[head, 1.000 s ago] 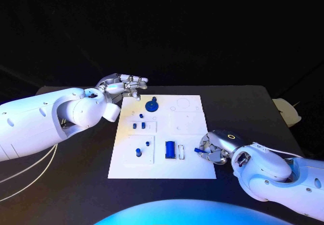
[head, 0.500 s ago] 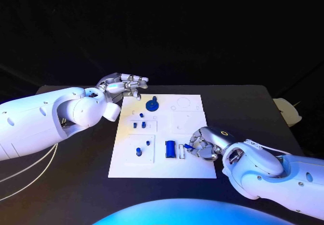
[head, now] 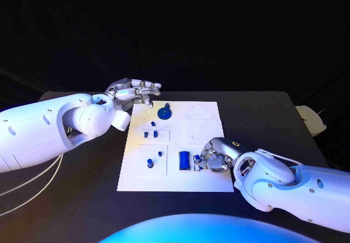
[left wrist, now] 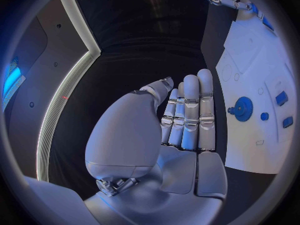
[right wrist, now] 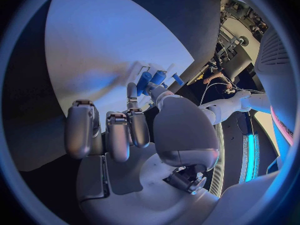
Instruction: Assemble the parts on the task board
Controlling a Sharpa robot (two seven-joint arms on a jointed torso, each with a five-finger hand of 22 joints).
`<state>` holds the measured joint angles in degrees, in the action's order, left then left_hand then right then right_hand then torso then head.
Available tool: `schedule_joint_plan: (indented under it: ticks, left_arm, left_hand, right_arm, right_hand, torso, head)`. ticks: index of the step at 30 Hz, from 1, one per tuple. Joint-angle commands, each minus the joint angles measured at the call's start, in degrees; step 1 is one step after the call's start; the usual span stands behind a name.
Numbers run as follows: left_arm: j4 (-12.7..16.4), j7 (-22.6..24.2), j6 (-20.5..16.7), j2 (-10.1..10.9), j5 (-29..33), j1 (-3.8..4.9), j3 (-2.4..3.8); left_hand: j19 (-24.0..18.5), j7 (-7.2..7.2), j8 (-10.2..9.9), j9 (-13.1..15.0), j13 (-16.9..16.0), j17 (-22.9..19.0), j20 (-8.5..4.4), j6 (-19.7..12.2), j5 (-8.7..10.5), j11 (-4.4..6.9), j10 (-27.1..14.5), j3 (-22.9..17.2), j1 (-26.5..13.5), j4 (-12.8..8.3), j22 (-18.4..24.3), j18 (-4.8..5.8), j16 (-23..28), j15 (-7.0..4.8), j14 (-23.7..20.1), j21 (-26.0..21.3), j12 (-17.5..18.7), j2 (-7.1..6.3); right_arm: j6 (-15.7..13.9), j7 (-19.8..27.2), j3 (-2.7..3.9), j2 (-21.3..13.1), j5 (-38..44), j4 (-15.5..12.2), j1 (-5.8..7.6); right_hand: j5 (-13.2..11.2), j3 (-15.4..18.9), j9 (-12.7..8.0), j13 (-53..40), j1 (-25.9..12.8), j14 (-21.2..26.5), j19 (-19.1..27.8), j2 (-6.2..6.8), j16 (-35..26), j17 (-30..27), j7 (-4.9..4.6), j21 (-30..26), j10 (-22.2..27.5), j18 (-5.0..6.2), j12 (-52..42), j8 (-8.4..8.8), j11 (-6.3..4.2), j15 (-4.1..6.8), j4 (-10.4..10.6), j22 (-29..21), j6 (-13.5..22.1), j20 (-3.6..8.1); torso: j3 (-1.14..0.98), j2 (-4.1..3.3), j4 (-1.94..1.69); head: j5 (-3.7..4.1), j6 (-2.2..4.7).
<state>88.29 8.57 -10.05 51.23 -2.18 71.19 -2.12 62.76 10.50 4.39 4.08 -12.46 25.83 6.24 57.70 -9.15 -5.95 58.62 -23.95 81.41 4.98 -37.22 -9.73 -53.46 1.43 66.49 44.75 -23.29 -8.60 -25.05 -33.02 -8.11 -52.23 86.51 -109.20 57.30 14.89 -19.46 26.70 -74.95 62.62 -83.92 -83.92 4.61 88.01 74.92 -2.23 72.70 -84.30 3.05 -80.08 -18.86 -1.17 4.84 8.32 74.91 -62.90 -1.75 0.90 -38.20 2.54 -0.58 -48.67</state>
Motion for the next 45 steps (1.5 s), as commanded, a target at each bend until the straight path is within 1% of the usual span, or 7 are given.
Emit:
schedule_joint_plan:
  ticks: [1, 17, 35, 36, 39, 40, 45]
  left_arm:
    - [0.20, 0.14, 1.21, -0.01, -0.29, 0.02, 0.03]
    - [0.25, 0.01, 1.43, 0.01, -0.32, 0.02, 0.03]
    - [0.22, -0.06, 1.48, 0.05, -0.32, 0.02, 0.03]
    - [0.23, -0.06, 1.49, 0.05, -0.32, 0.02, 0.03]
    - [0.23, -0.09, 1.51, 0.05, -0.32, 0.02, 0.03]
    - [0.22, -0.10, 1.53, 0.06, -0.32, 0.02, 0.03]
    - [0.18, -0.20, 1.64, 0.11, -0.32, 0.02, 0.03]
  left_hand:
    - [0.09, -0.10, 0.25, 0.06, 0.07, -0.05, 0.23, -0.33, 0.09, -0.06, -0.27, 0.29, -0.46, 0.06, 0.10, -0.85, 0.27, 0.05, -0.28, -0.38, -0.30, 0.19]
    - [0.09, -0.10, 0.25, 0.06, 0.07, -0.05, 0.23, -0.33, 0.09, -0.06, -0.27, 0.29, -0.46, 0.06, 0.10, -0.85, 0.27, 0.05, -0.28, -0.38, -0.30, 0.19]
    - [0.09, -0.10, 0.25, 0.06, 0.07, -0.05, 0.23, -0.33, 0.09, -0.06, -0.27, 0.29, -0.46, 0.06, 0.10, -0.85, 0.27, 0.05, -0.28, -0.38, -0.30, 0.19]
    - [0.09, -0.10, 0.25, 0.06, 0.07, -0.05, 0.23, -0.33, 0.09, -0.06, -0.27, 0.29, -0.46, 0.06, 0.10, -0.85, 0.27, 0.05, -0.28, -0.38, -0.30, 0.19]
    - [0.12, -0.07, 0.27, 0.06, 0.09, -0.07, 0.23, -0.38, 0.10, -0.09, -0.34, 0.32, -0.42, 0.05, 0.13, -0.85, 0.27, 0.06, -0.29, -0.43, -0.35, 0.20]
    - [0.12, -0.07, 0.27, 0.06, 0.09, -0.07, 0.23, -0.39, 0.10, -0.09, -0.35, 0.32, -0.42, 0.04, 0.13, -0.85, 0.27, 0.06, -0.29, -0.43, -0.35, 0.20]
    - [0.12, -0.07, 0.27, 0.06, 0.09, -0.07, 0.23, -0.39, 0.10, -0.09, -0.35, 0.32, -0.42, 0.05, 0.13, -0.85, 0.27, 0.06, -0.29, -0.44, -0.36, 0.20]
  right_arm:
    - [1.56, -0.58, 0.02, 0.40, -1.46, 0.27, -0.02]
    - [1.61, -0.70, 0.02, 0.88, -1.46, 0.74, -0.02]
    - [3.11, -0.79, 0.02, 1.16, -0.48, 1.34, -0.01]
    - [2.96, -0.76, 0.02, 1.15, -0.47, 1.26, -0.01]
    - [2.41, -0.66, 0.02, 0.91, -0.19, 0.94, -0.01]
    - [2.17, -0.63, 0.02, 0.76, -0.07, 0.82, -0.01]
    - [0.65, 0.27, 0.02, -0.60, 0.07, -0.34, -0.04]
  right_hand:
    - [0.46, 0.23, -0.07, -8.43, -0.76, -5.44, -1.32, 0.11, 0.32, 12.12, -0.34, 0.08, -1.01, 0.04, -0.30, 0.15, -0.29, -0.01, 0.54, 11.02, -0.20, 0.13]
    - [0.70, 1.22, 0.26, -8.49, -1.98, -5.43, -1.29, 0.21, 0.31, 12.10, -0.22, -0.04, -1.06, 0.06, -0.35, -0.23, -0.39, 0.07, 1.80, 10.99, -0.52, 0.21]
    - [0.68, 2.25, 0.54, -8.48, -3.01, -5.39, -1.21, 0.27, 0.20, 11.92, -0.18, -0.33, -1.03, 0.10, -0.28, -0.51, -0.42, 0.11, 3.10, 10.92, -0.55, 0.26]
    - [0.88, 2.56, 0.59, -8.50, -3.29, -5.40, -1.21, 0.35, 0.21, 11.94, -0.18, -0.32, -1.04, 0.10, -0.31, -0.56, -0.42, 0.10, 3.42, 10.93, -0.54, 0.26]
    - [4.37, 4.18, 0.87, -8.58, -3.93, -5.41, -1.22, 0.66, 0.23, 11.98, -0.12, -0.25, -1.10, 0.09, -0.39, -0.80, -0.46, 0.15, 4.47, 10.94, -0.51, 0.33]
    - [4.82, 4.49, 0.93, -8.61, -3.91, -5.41, -1.24, 0.66, 0.25, 12.01, -0.12, -0.20, -1.12, 0.07, -0.42, -0.85, -0.48, 0.16, 4.58, 10.96, -0.49, 0.34]
    - [4.97, 5.91, 1.12, -8.73, -4.00, -5.44, -1.33, 1.09, 0.32, 12.15, -0.09, 0.10, -1.21, 0.02, -0.57, -1.02, -0.50, 0.20, 5.00, 11.03, -0.47, 0.35]
  torso:
    - [-0.02, 0.05, 0.03]
    - [0.00, 0.08, 0.04]
    - [-0.05, 0.06, 0.06]
    - [-0.05, 0.06, 0.06]
    - [-0.07, 0.04, 0.06]
    - [-0.07, 0.04, 0.06]
    - [-0.09, 0.08, 0.12]
  head:
    - [-0.03, -0.14]
    - [-0.06, -0.24]
    - [0.02, -0.26]
    - [0.02, -0.26]
    - [0.03, -0.22]
    - [0.05, -0.24]
    - [-0.03, -0.12]
